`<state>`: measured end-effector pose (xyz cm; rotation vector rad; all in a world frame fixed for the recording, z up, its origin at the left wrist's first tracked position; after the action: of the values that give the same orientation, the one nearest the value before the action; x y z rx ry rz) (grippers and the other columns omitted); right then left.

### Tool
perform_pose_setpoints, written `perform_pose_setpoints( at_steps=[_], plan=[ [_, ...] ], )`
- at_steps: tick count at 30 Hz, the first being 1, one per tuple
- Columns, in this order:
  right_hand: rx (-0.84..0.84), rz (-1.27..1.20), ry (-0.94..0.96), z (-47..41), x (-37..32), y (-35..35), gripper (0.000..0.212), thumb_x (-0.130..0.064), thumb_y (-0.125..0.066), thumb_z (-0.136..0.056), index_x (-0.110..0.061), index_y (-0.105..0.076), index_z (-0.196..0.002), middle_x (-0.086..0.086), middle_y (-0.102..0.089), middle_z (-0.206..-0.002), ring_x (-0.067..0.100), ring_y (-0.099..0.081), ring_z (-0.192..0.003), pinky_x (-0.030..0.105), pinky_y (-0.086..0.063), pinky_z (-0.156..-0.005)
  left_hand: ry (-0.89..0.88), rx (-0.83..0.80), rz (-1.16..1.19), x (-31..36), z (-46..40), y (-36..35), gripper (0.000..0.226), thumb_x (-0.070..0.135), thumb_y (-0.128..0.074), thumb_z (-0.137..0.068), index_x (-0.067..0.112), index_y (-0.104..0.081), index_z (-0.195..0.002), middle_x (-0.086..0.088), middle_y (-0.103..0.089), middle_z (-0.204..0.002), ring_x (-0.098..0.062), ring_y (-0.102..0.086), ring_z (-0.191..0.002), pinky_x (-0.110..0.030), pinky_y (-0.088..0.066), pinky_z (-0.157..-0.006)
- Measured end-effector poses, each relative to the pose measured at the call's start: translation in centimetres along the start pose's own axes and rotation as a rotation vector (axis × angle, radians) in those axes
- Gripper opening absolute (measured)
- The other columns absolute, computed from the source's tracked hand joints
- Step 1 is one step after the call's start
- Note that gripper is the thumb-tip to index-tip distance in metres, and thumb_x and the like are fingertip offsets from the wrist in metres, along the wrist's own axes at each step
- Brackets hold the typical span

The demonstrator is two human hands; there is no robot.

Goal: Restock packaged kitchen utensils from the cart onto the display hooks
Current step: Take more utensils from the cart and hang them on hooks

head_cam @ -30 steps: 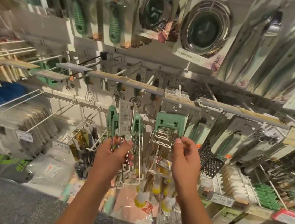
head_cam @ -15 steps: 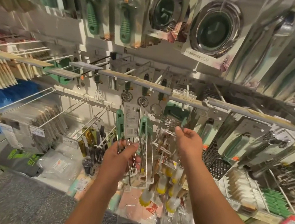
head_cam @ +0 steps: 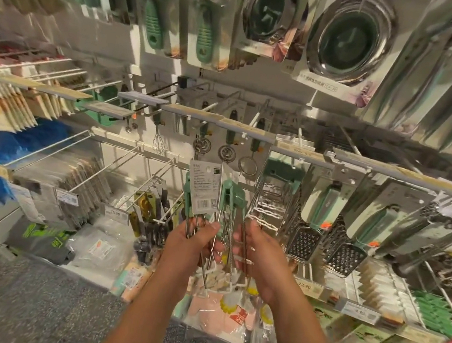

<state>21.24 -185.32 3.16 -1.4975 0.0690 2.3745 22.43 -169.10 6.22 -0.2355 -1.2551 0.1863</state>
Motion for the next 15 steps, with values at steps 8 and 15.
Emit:
perform_pose_setpoints(
  at_steps=[8, 15],
  plan=[
    [0.024, 0.09, 0.105, 1.1, 0.6, 0.0, 0.024, -0.039, -0.055, -0.105, -0.034, -0.07, -0.122, -0.009, -0.071, -0.119, 0.015, -0.065, -0.108, 0.034, -0.052, -0.083, 0.006, -0.018, -0.01, -0.1, -0.4, 0.1, 0.007, 0.019, -0.068, -0.097, 0.02, -0.064, -0.091, -0.006, -0.07, -0.065, -0.019, -0.058, -0.049, -0.029, -0.041, -0.054],
    [0.073, -0.085, 0.239, 3.0, -0.6, 1.1, 0.017, -0.019, -0.05, -0.109, -0.014, -0.064, -0.116, 0.008, -0.075, -0.11, 0.018, -0.066, -0.081, 0.035, -0.054, -0.067, -0.008, -0.026, -0.067, -0.2, 0.0, 0.1, 0.01, 0.023, -0.072, -0.095, 0.018, -0.07, -0.103, -0.002, -0.077, -0.076, -0.012, -0.067, -0.057, -0.027, -0.05, -0.054]
  ],
)
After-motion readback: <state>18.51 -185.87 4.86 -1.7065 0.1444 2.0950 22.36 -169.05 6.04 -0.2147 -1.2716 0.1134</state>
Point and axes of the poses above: each hand's wrist, its own z-axis away from the middle knuckle, its own y-axis out of the back of the hand, x = y × z, the point moved 6 cm from there along -z, towards the middle knuckle
